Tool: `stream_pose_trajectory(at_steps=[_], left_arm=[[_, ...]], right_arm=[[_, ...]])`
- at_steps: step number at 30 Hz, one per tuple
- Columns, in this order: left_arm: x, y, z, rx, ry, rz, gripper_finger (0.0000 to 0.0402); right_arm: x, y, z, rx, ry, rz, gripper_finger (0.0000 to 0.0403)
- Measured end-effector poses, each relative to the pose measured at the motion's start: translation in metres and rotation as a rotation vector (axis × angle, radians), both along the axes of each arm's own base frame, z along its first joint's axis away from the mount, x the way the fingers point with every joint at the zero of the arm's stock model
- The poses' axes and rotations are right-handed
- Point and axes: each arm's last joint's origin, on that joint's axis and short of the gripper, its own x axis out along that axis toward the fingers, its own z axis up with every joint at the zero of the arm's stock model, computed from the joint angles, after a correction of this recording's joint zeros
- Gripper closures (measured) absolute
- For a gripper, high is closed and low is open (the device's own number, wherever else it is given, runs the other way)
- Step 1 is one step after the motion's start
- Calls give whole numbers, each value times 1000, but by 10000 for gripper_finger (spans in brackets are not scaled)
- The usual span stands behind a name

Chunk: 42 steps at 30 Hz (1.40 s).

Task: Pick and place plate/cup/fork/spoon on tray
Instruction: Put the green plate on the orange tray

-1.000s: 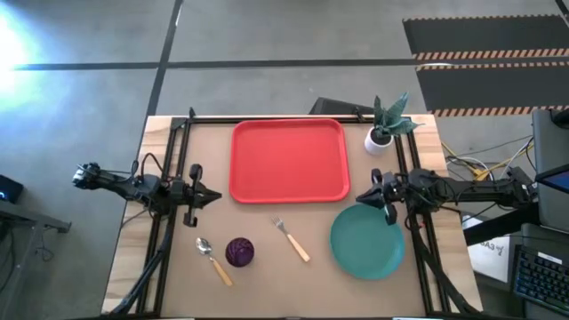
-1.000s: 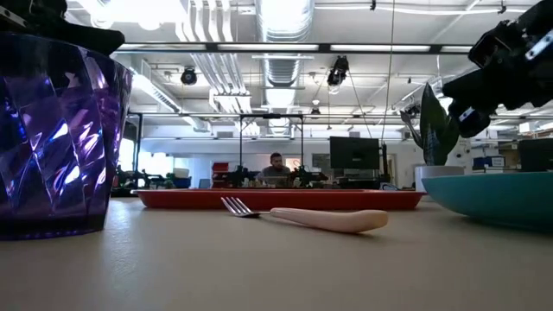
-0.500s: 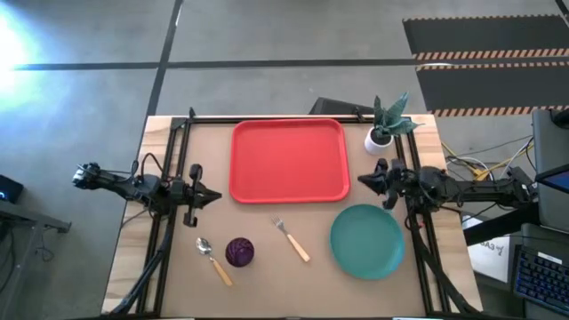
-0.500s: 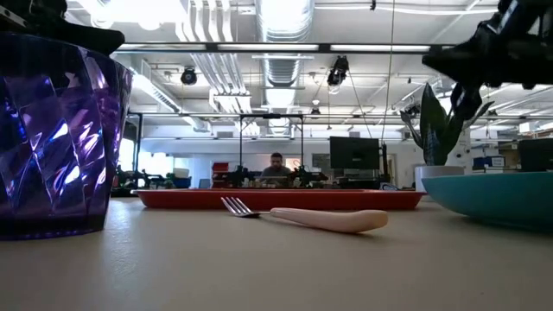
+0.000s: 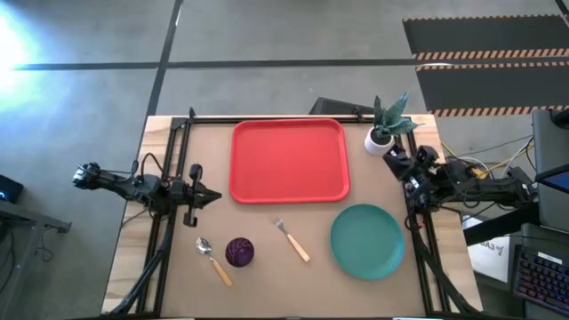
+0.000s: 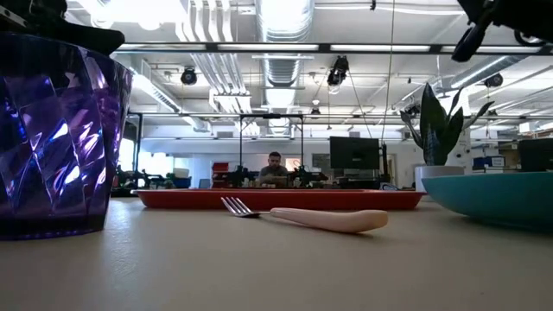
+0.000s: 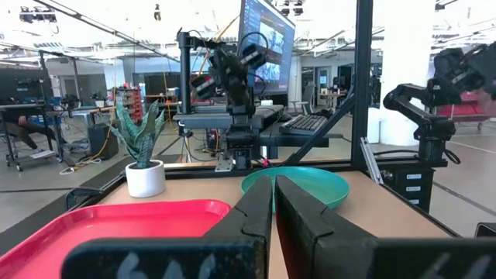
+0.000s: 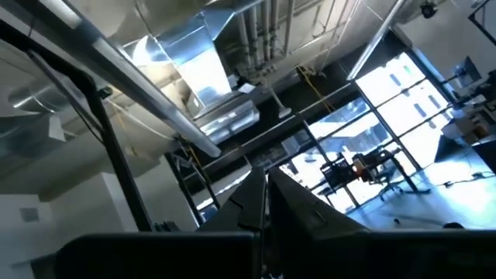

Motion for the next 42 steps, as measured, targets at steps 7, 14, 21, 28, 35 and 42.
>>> stream_pose_trajectory(at_steps=[7,14,21,28,35,42], left_arm=[[0,0,0,0,-1,0,402],[0,0,0,0,-1,0,402],[0,0,0,0,-1,0,402],[0,0,0,0,-1,0,402],[0,0,1,-2,-7,0,402],[-1,0,5,-20,-54,0,402]], right_arm=[[6,0,32,13,215,5,394],[2,3,88,-101,317,80,394],[1,4,126,-205,326,41,394],[16,3,131,-231,369,33,394],[37,1,124,-219,439,34,394],[40,1,125,-220,420,31,394]])
